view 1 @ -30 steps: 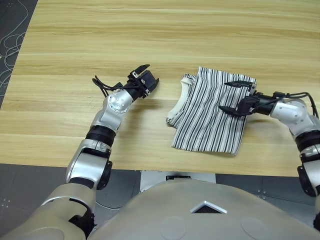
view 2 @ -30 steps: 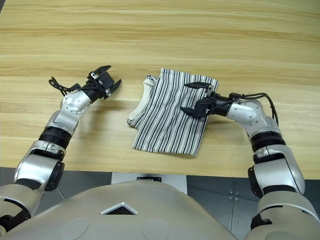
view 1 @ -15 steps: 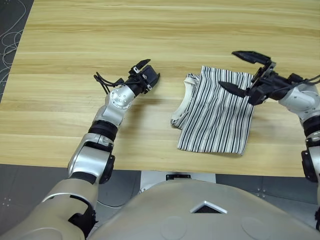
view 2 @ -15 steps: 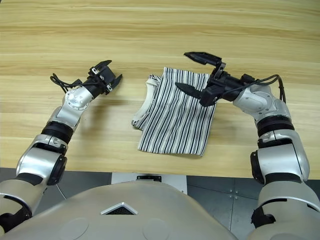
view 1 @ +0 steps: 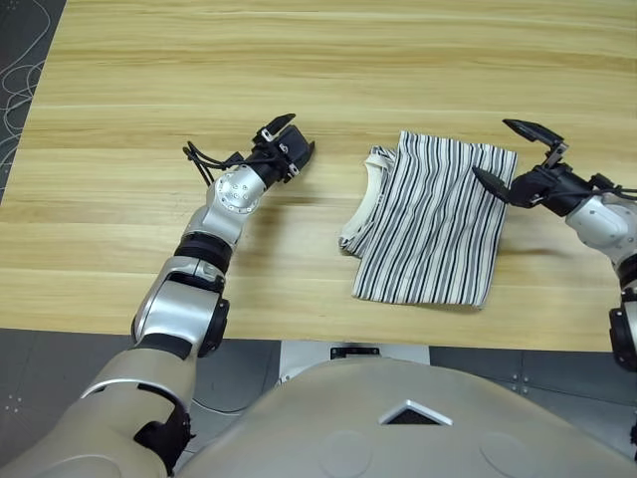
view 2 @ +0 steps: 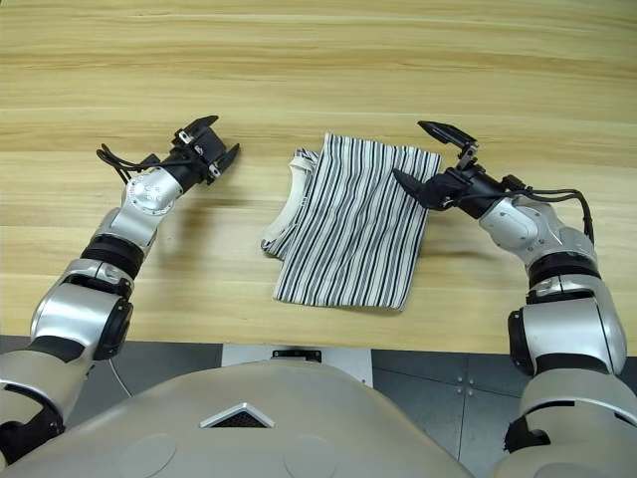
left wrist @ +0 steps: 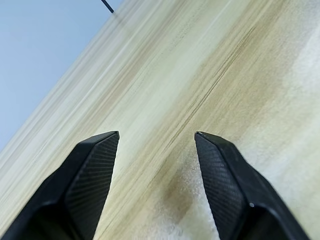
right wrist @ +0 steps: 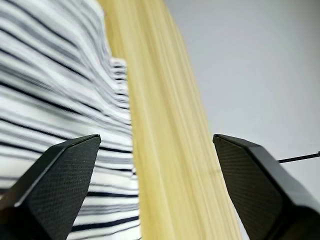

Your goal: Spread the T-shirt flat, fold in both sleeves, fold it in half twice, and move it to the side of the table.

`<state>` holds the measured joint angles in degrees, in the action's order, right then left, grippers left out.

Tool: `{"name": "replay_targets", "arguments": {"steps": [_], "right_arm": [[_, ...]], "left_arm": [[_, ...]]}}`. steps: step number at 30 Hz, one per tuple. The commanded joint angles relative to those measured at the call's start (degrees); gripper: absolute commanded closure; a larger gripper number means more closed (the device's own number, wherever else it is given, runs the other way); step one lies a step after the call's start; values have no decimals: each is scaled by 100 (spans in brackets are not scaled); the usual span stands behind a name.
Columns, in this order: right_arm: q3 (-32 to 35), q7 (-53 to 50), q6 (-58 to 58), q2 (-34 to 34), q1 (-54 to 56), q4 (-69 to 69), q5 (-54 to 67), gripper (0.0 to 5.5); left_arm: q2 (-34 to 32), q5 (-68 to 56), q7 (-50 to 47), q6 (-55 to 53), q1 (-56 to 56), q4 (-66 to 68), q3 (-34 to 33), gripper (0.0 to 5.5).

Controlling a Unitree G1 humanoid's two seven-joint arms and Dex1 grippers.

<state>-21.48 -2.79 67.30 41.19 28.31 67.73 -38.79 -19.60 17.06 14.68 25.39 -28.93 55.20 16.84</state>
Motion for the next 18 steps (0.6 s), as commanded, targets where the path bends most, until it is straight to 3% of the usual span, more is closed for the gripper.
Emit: {"name": "replay_targets", "arguments": {"steps": [1, 8, 18], "right_arm": [[-495, -579, -431, -70, 277, 178, -670, 134], [-1643, -1312, -934, -396, 1103, 415, -1760, 134], [-2238, -1684, -931, -655, 1284, 557, -1875, 134]], "left_arm": [[-113, 109, 128, -149, 196, 175, 30, 268], [-74, 109, 147, -173, 246, 54, 44, 268], [7, 114, 138, -253, 301, -59, 63, 268]]}}
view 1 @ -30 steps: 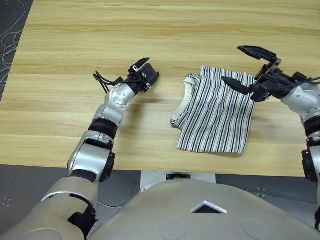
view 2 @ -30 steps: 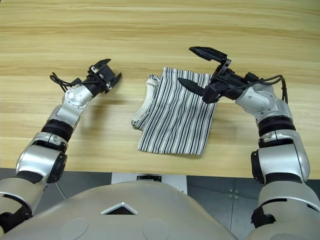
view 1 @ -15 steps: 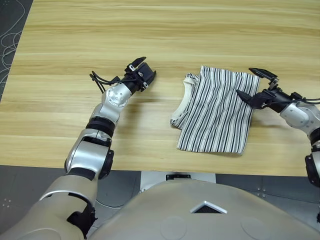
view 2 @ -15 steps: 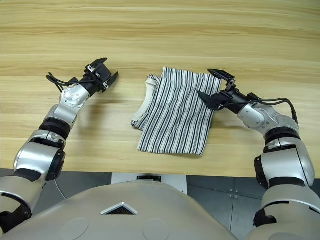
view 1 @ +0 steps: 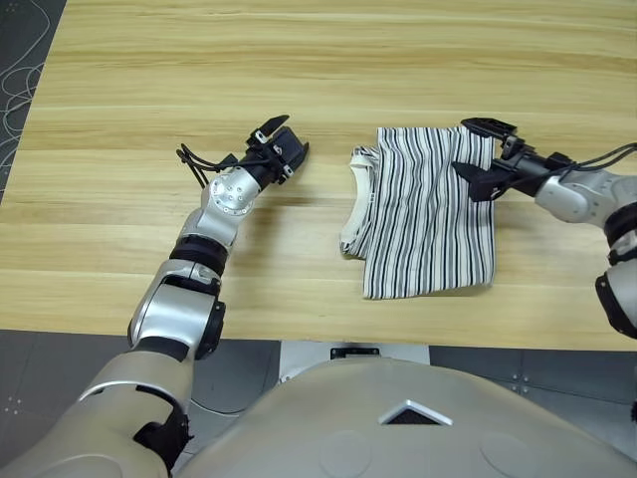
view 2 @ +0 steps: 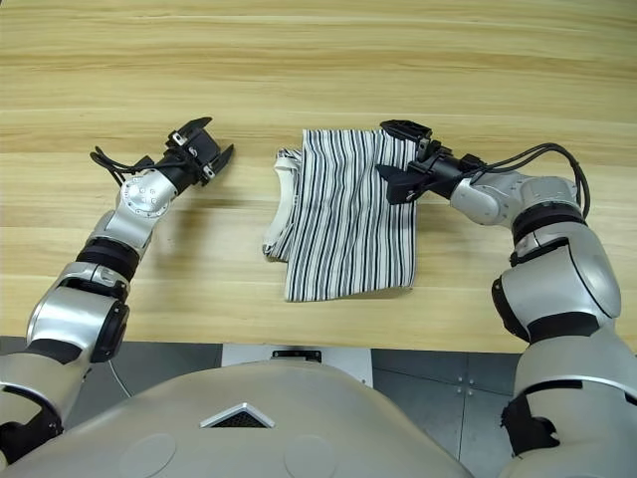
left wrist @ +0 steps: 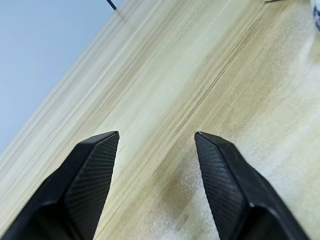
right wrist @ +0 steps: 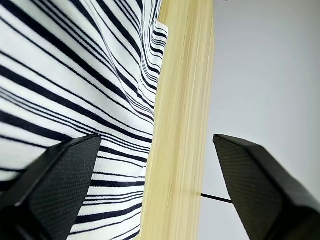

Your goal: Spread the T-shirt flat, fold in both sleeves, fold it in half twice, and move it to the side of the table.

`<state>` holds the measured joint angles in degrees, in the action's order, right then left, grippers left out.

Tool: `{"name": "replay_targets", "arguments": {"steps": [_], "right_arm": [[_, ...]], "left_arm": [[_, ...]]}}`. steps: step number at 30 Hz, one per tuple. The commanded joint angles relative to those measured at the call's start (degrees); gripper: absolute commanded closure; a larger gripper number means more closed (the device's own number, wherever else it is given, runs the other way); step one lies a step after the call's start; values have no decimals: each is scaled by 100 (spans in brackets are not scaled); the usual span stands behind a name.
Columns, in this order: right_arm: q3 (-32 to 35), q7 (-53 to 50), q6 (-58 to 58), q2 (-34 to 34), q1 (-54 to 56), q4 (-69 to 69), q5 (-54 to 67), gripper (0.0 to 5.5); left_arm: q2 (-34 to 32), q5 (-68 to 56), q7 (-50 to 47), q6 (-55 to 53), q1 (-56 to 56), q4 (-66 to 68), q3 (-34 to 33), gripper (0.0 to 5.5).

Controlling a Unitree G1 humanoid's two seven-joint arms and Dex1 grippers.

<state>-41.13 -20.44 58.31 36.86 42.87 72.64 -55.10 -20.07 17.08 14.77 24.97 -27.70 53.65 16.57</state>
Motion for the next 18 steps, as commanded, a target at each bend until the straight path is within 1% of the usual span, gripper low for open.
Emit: {"name": "replay_targets", "arguments": {"steps": [1, 3, 5, 7, 10, 11, 12, 14, 15, 16, 18], "right_arm": [[-310, 56, -26, -231, -182, 65, -237, 134], [-349, -50, 16, -206, -186, 36, -223, 134], [-203, -430, 357, -111, -81, -137, -60, 134], [234, -668, 1123, 68, 0, -575, 479, 134], [888, -268, 2104, 222, 5, -832, 1733, 134], [1020, -74, 2244, 278, -13, -832, 2051, 134], [1122, 22, 2181, 450, -94, -927, 2057, 134], [1146, 16, 1840, 1070, -410, -1335, 1378, 134], [1036, -187, 1577, 1436, -595, -1634, 759, 134], [817, -539, 1247, 1813, -776, -1969, 8, 134], [341, -1250, 634, 2334, -1040, -2585, -1305, 134]], "left_arm": [[53, 111, 130, -212, 173, 102, 89, 268], [59, 114, 132, -210, 157, 104, 92, 268], [58, 37, -8, -106, 101, 108, -19, 268], [44, -317, 39, 263, 4, -82, -316, 268], [-50, -971, 346, 1029, -419, -402, -792, 268], [-107, -1121, 477, 1295, -591, -429, -899, 268], [-250, -1079, 653, 1719, -747, -406, -855, 268], [-667, -552, 1075, 2722, -950, -214, -419, 268], [-864, -247, 1218, 3150, -1001, -123, -195, 268], [-1050, -81, 1462, 3527, -986, -134, 8, 268], [-1390, 161, 1808, 4121, -823, -336, 341, 268]]}}
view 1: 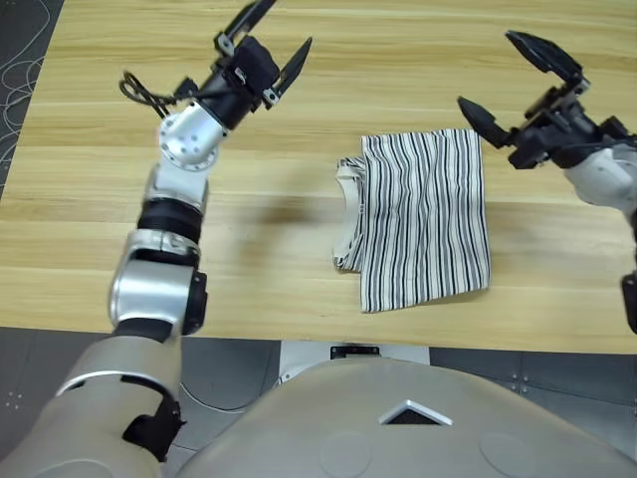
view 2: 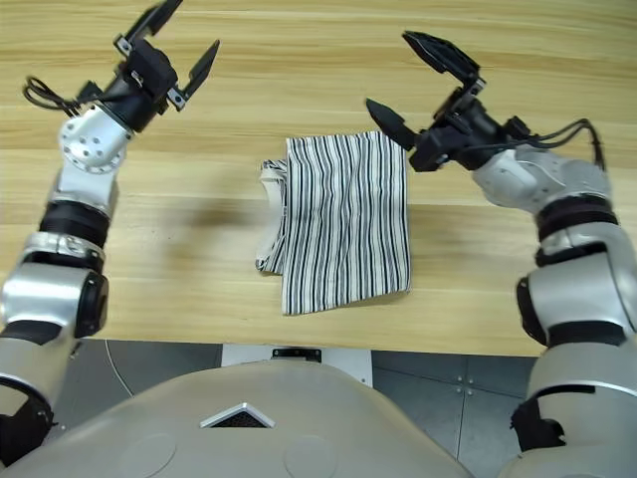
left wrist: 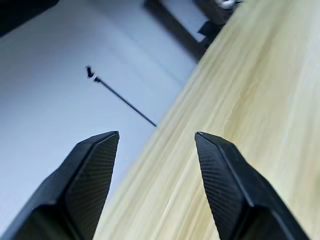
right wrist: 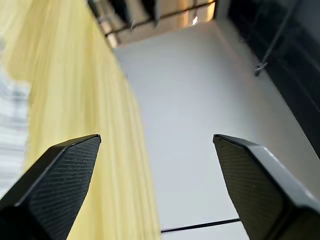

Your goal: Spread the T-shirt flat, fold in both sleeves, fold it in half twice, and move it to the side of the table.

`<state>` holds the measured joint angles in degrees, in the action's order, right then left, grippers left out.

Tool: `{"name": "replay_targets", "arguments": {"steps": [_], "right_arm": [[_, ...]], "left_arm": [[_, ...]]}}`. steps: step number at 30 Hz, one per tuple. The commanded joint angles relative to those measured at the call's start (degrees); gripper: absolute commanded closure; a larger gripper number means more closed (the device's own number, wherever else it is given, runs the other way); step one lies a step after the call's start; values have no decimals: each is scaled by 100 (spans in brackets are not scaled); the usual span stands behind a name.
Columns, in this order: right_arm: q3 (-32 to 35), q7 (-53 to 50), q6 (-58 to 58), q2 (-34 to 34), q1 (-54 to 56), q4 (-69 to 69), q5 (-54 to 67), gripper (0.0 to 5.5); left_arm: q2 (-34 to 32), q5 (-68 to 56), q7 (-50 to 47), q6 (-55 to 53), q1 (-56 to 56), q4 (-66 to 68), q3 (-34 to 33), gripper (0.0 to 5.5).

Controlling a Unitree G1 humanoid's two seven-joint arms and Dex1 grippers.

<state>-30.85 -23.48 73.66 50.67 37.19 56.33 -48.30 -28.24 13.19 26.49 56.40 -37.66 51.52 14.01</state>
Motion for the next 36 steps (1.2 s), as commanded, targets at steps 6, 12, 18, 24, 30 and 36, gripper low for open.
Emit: {"name": "replay_targets", "arguments": {"steps": [6, 12, 18, 24, 30, 36], "right_arm": [[-2046, -2168, -1648, 1278, -442, -1654, -4194, 134], [-1975, -1510, -693, 1241, -122, -1924, -3496, 39], [-1981, -419, -140, 1111, -210, -2361, -2926, 20], [-1947, 49, 205, 1352, -314, -2673, -2932, 20], [-2010, 154, 400, 1220, -455, -2673, -3009, 20], [-2038, 124, 334, 980, -552, -2682, -3005, 20]], "left_arm": [[-1445, 2064, 600, 1756, 694, -331, 1213, 268], [-1597, 2175, 580, 1782, 930, -187, 1468, 177], [-1577, 1626, 542, 1969, 1363, -648, 1640, 160], [-1456, 782, 919, 1709, 1550, -1409, 2008, 160], [-999, 653, 1093, 1436, 1419, -1525, 2192, 160], [-463, 715, 1037, 1429, 1205, -1292, 2217, 160]]}}
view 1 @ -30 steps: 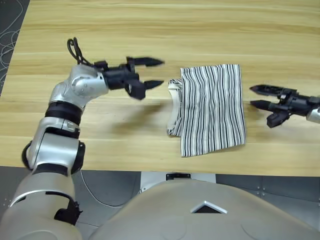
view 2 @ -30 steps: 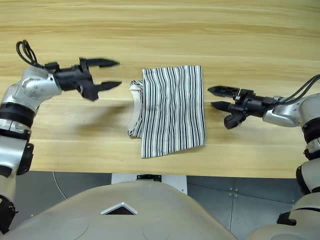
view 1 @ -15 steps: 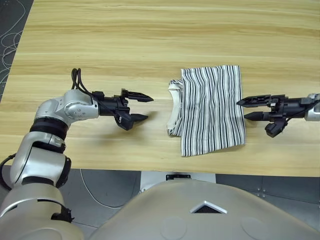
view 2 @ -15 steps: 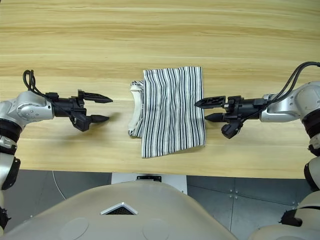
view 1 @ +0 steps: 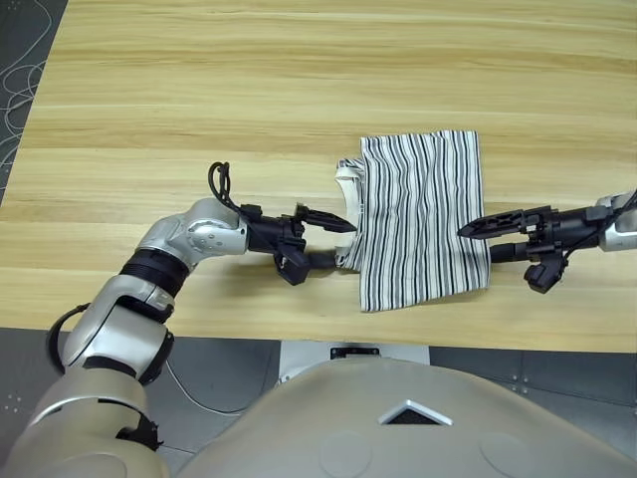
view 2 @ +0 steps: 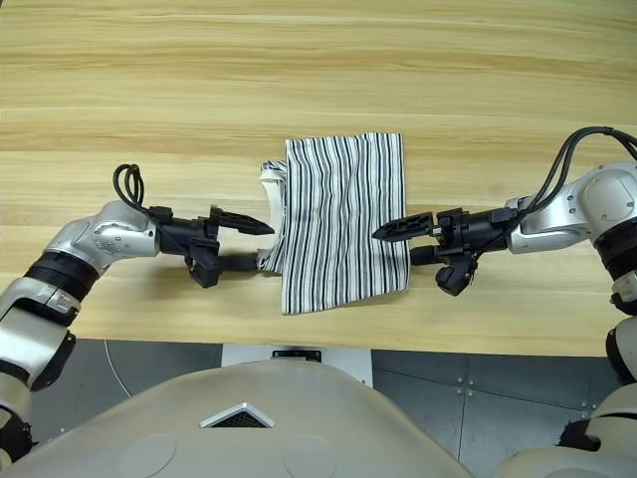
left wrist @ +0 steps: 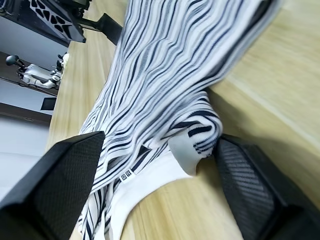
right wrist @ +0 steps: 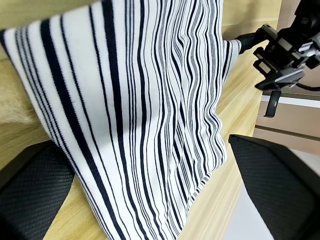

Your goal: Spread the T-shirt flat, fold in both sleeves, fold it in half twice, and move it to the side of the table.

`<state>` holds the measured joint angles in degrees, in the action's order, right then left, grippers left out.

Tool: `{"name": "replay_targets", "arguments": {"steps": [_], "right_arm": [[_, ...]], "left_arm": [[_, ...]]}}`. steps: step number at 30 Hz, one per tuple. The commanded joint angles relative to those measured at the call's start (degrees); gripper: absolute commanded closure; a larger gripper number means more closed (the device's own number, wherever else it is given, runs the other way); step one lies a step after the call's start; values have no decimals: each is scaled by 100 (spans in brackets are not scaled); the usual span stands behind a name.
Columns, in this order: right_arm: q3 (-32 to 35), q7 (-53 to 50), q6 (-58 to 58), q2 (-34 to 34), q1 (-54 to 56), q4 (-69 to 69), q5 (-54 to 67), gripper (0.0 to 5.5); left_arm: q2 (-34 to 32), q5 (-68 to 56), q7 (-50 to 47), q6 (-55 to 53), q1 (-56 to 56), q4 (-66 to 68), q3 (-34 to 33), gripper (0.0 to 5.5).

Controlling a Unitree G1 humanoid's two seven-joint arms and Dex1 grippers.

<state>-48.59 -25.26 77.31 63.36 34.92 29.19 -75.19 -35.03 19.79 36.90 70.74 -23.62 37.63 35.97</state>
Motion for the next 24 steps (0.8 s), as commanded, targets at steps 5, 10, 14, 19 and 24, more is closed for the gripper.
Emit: {"name": "replay_targets", "arguments": {"steps": [5, 10, 14, 19, 24], "right_arm": [[-261, 348, -76, -469, -352, -5, -260, 20], [-207, 507, -265, -489, -410, -155, -245, 20], [-237, 856, -259, -480, -472, -139, -105, 41], [-231, 928, -265, -505, -455, -102, -79, 143], [-280, 848, -364, -570, -454, -41, -198, 253]], "left_arm": [[479, 32, -44, 78, -254, 178, 37, 160], [565, -53, 37, 110, -183, 123, 106, 160], [534, -58, 101, 91, -176, 165, 144, 180], [512, -86, 112, 98, -205, 232, 165, 257], [485, -130, 130, 113, -210, 242, 182, 341]]}}
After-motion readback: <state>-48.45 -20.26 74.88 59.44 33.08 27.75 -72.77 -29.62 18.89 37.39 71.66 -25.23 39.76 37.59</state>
